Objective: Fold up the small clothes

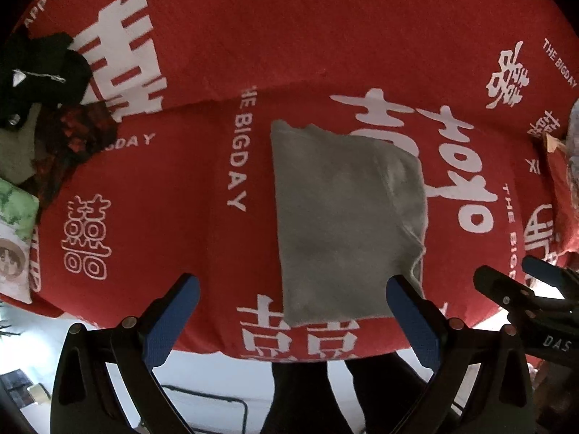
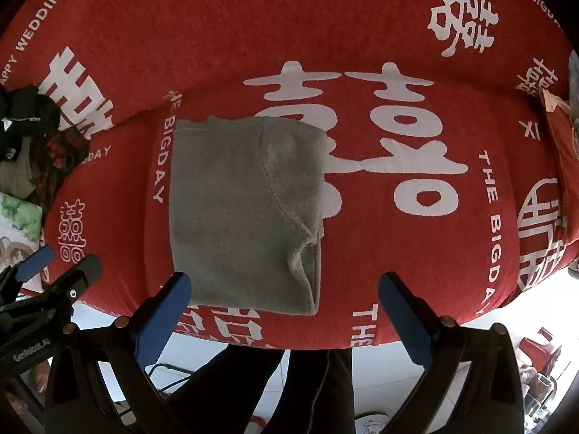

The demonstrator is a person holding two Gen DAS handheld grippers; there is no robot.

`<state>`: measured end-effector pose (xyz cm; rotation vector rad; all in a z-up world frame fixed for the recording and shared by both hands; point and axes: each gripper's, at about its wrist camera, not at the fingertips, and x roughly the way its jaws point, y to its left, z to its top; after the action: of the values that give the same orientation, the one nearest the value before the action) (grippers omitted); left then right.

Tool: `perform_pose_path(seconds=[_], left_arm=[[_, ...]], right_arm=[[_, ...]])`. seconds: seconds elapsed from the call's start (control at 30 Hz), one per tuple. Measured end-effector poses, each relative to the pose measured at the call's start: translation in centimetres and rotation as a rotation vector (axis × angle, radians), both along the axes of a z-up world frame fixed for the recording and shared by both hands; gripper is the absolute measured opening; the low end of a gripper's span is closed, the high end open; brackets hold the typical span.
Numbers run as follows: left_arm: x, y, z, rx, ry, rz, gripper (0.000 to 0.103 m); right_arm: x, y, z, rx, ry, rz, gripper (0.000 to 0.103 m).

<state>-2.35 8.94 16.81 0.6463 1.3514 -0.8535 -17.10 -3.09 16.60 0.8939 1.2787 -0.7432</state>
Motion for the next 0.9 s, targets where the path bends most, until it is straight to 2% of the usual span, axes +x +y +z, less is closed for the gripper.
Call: perform_pose_path(seconds=[0.23, 0.9], left_arm=[[-0.27, -0.43, 0.09, 0.020, -0.019, -0.040, 0.103], [0.20, 0.29, -0.51, 0.052, -0.022, -0.033, 0.103]], right_arm=[[-0.36, -0.31, 0.47, 0.001, -0.006, -0.022, 0.103], [0.05, -0.58, 1.04, -0.004, 0.017, -0.031, 0.103]])
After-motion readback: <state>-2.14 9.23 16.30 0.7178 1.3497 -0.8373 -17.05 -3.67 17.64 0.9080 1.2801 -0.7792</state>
